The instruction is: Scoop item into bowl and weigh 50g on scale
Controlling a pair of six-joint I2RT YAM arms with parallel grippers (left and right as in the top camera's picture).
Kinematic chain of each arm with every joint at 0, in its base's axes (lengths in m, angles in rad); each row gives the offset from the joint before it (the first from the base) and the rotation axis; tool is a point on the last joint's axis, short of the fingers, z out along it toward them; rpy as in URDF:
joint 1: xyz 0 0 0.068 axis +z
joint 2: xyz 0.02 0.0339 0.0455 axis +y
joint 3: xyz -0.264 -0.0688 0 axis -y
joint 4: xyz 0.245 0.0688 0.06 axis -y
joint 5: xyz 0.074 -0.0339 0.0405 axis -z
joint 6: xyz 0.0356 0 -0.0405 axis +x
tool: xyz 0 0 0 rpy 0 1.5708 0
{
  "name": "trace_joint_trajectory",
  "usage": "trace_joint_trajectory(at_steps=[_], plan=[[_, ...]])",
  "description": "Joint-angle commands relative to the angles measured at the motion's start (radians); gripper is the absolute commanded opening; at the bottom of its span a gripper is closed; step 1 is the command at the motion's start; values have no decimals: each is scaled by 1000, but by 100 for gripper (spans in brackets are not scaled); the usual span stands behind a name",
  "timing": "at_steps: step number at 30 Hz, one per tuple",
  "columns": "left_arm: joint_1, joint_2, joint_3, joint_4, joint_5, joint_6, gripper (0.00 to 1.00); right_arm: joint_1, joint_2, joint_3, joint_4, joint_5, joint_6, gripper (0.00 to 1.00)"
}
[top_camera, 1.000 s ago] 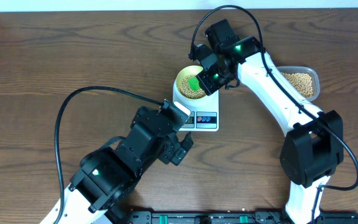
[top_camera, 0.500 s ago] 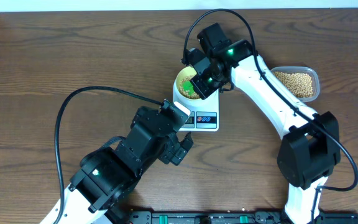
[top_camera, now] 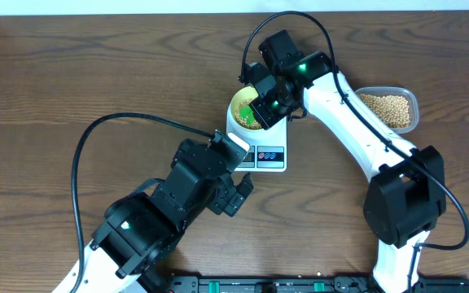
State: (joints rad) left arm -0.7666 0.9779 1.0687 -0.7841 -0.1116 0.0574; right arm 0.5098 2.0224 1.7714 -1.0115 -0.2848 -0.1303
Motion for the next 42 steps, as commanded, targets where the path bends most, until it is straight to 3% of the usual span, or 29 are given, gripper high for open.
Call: trace_joint_trajectory(at_steps=[1, 26, 42], plan=[[4, -5, 30, 0, -13, 14, 98, -8, -6, -7, 2, -13, 38, 1], [4, -5, 30, 1, -13, 14, 98, -144, -6, -7, 6, -291, 85, 1], [4, -5, 30, 1, -13, 14, 98, -171, -20, 8, 8, -361, 85, 1]])
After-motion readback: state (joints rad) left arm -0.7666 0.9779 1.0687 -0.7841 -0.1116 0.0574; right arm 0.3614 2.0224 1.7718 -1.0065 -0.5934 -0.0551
